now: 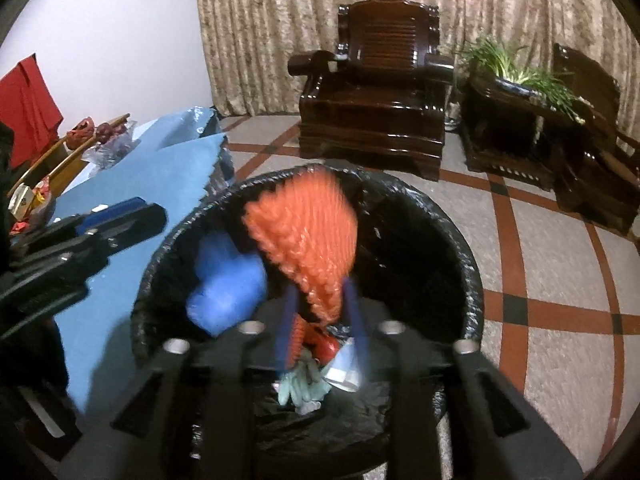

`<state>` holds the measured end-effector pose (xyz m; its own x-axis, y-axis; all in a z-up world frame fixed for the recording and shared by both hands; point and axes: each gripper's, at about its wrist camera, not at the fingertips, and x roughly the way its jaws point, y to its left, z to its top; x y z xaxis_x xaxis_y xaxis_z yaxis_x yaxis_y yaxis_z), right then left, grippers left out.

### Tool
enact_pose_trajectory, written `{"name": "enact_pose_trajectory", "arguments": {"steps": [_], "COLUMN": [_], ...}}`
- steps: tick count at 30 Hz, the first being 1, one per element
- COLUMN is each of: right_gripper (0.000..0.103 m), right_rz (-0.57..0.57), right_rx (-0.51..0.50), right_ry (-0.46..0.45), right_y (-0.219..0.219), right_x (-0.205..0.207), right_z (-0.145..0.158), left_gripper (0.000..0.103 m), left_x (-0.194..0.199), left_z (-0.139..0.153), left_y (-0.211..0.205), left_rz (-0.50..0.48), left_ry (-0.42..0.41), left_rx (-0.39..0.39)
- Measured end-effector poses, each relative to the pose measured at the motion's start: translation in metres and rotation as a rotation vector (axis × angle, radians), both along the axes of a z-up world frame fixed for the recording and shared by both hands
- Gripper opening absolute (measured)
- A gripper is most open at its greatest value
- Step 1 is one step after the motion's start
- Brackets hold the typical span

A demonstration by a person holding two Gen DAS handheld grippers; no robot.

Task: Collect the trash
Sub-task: 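Carry the blue bag and orange net over the bin and open both grippers, then grasp a white tissue with the left gripper while the right gripper grasps another tissue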

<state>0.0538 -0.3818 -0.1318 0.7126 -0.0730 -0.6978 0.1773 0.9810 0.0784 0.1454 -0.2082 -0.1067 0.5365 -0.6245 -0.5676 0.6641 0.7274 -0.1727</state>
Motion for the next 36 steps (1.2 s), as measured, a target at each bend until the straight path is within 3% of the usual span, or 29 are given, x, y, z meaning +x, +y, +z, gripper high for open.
{"name": "enact_pose_trajectory", "arguments": {"steps": [3, 5, 7, 11, 17, 29, 36], "right_gripper": [0.059, 0.087, 0.091, 0.096, 0.097, 0.097, 0.097], "right_rz": [-0.02, -0.042, -0.047, -0.037, -0.006, 0.169, 0.251], "right_rx": [-0.013, -0.04, -0.058, -0.037, -0.022, -0.003, 0.008], "right_ry": [0.007, 0.0, -0.012, -0.021, -0.044, -0.094, -0.11], "right_y": [-0.001, 0.001, 0.003, 0.009, 0.032, 0.119, 0.164], "right_x": [-0.005, -0.007, -0.008, -0.007, 0.007, 0.064, 0.097], "right_z": [-0.004, -0.003, -0.001, 0.003, 0.015, 0.035, 0.039], "left_gripper": [0.055, 0.063, 0.071, 0.085, 0.092, 0.093, 0.093], "left_x": [-0.001, -0.001, -0.001, 0.0, 0.002, 0.01, 0.014], "left_z": [0.001, 0.003, 0.005, 0.008, 0.013, 0.021, 0.02], "left_y": [0.006, 0.011, 0.021, 0.041, 0.083, 0.197, 0.249], "left_rz": [0.017, 0.04, 0.067, 0.132, 0.239, 0.502, 0.605], "left_ry": [-0.005, -0.011, -0.019, -0.029, -0.043, -0.094, -0.104], "left_rx": [0.002, -0.001, -0.005, -0.012, -0.004, 0.048, 0.065]}}
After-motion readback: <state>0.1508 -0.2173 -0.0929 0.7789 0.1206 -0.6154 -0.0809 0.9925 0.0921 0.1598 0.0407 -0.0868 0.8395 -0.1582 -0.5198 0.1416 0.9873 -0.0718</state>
